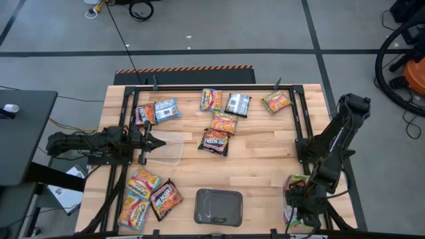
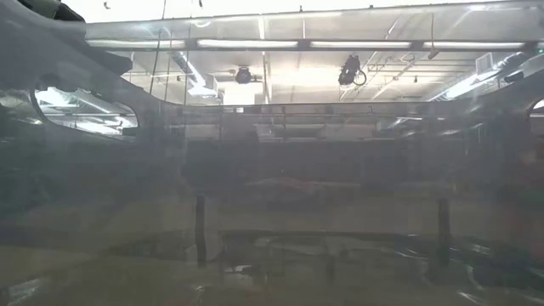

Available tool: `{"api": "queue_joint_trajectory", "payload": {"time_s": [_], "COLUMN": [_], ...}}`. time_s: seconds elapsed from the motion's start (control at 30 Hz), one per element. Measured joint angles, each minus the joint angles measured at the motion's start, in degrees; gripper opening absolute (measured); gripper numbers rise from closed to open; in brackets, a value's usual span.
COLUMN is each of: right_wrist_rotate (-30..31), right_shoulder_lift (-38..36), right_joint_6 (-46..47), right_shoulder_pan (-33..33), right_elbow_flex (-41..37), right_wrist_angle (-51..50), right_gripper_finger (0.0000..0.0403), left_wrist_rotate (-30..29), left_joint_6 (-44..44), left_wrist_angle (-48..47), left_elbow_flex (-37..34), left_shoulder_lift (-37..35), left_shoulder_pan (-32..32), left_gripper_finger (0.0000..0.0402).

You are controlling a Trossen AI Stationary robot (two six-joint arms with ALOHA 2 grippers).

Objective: Sort Maruchan noodles
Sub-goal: Put the bottom green noodle pack into the bottom transparent bin

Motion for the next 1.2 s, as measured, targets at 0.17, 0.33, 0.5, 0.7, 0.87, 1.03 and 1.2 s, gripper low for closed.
{"api": "queue_joint_trajectory", "payload": {"time_s": [0.17, 0.33, 0.5, 0.7, 0.87, 1.03, 1.2], "right_wrist_rotate": [-0.4, -0.1, 1.1, 5.8, 6.7, 7.6, 9.3], "right_shoulder_lift": [0.0, -2.2, -4.5, -6.9, -5.8, -2.9, 0.4], "right_joint_6": [-1.3, -2.4, -3.9, -8.9, -16.6, -23.7, -31.2], "right_shoulder_pan": [0.0, 0.0, -0.4, -1.5, -1.0, -0.1, -0.1], "right_elbow_flex": [0.0, 0.0, 0.0, 0.0, 0.0, 1.2, 3.5], "right_wrist_angle": [0.0, 0.0, 0.0, 0.0, 2.9, 3.7, 2.0], "right_gripper_finger": [0.0031, 0.0065, 0.0096, 0.0109, 0.0109, 0.0109, 0.0112], "left_wrist_rotate": [0.0, 0.0, 0.0, 0.0, 0.0, 0.0, 0.0], "left_joint_6": [0.0, 0.0, 0.0, 0.0, 0.0, 0.0, 0.0], "left_wrist_angle": [0.0, 0.0, 0.0, 0.0, 0.0, 0.0, 0.0], "left_elbow_flex": [0.0, 0.0, 0.0, 0.0, 0.0, 0.0, 0.0], "left_shoulder_lift": [0.0, 0.0, 0.0, 0.0, 0.0, 0.0, 0.0], "left_shoulder_pan": [0.0, 0.0, 0.0, 0.0, 0.0, 0.0, 0.0], "left_gripper_finger": [0.0025, 0.0025, 0.0025, 0.0025, 0.0025, 0.0025, 0.0025]}}
